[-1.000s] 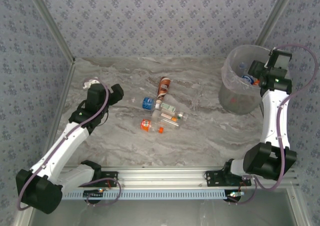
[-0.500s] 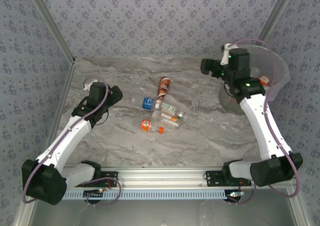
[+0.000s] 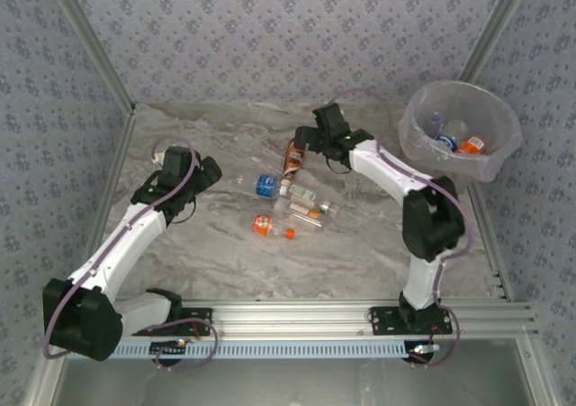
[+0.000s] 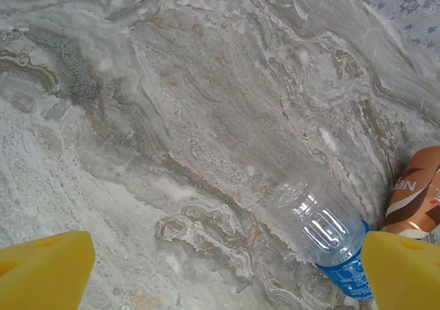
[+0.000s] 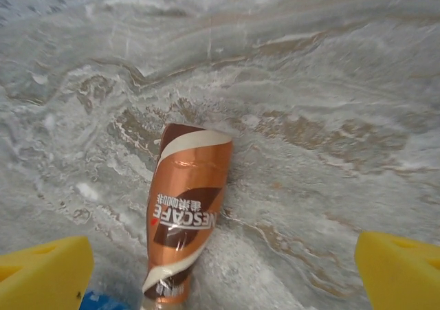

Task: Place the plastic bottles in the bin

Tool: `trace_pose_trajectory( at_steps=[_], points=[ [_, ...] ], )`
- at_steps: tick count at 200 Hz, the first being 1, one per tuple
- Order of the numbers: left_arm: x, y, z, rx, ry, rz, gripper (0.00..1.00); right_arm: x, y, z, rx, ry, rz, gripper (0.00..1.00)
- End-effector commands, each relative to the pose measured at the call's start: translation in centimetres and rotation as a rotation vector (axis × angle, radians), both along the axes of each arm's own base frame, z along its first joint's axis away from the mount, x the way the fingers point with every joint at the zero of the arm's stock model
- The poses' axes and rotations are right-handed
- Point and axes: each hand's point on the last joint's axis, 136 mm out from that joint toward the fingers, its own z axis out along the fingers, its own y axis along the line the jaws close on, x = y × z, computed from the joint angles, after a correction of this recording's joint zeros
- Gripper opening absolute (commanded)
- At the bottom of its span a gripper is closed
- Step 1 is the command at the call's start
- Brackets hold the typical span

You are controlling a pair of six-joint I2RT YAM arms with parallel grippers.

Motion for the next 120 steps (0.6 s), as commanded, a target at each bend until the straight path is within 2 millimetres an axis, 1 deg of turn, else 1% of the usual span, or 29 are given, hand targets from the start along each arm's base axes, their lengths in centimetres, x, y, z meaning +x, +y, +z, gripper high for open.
trace_pose_trajectory(
  at_steps=[1,21,40,58,73,95,120],
  points=[
    [0.1,0.2,0.8,-0.003,0.002,0.006,0.99,1.7,2.1,-0.3,0.029,-0.002,-0.042,1.0],
    [0.1,0.4,0.4,0.001,0.014,0.012,0.99,2.3,3.1,-3.3,0.002,0.036,-0.092,1.0],
    [0.1,0.4,0.3,0.0,0.02,0.015,0.99,2.8,3.6,-5.3,-0.036,0.058,-0.127,1.0],
    [0.2,0.3,0.2,0.004,0.029,0.011,0.99,3.4,4.1,-6.9,-0.036,0.091,-0.155,1.0],
    [0.3,0.4,0.2,0.014,0.038,0.006,1.0,3.4,4.7,-7.9,-0.047,0.104,-0.165,1.0],
    [0.2,0.6,0.2,0.025,0.044,0.011,0.99,3.6,4.9,-8.8,-0.092,0.107,-0.202,1.0],
    [0.1,0.8,0.1,0.032,0.047,0.015,0.99,3.6,5.2,-10.3,-0.118,0.137,-0.217,0.96]
  ],
)
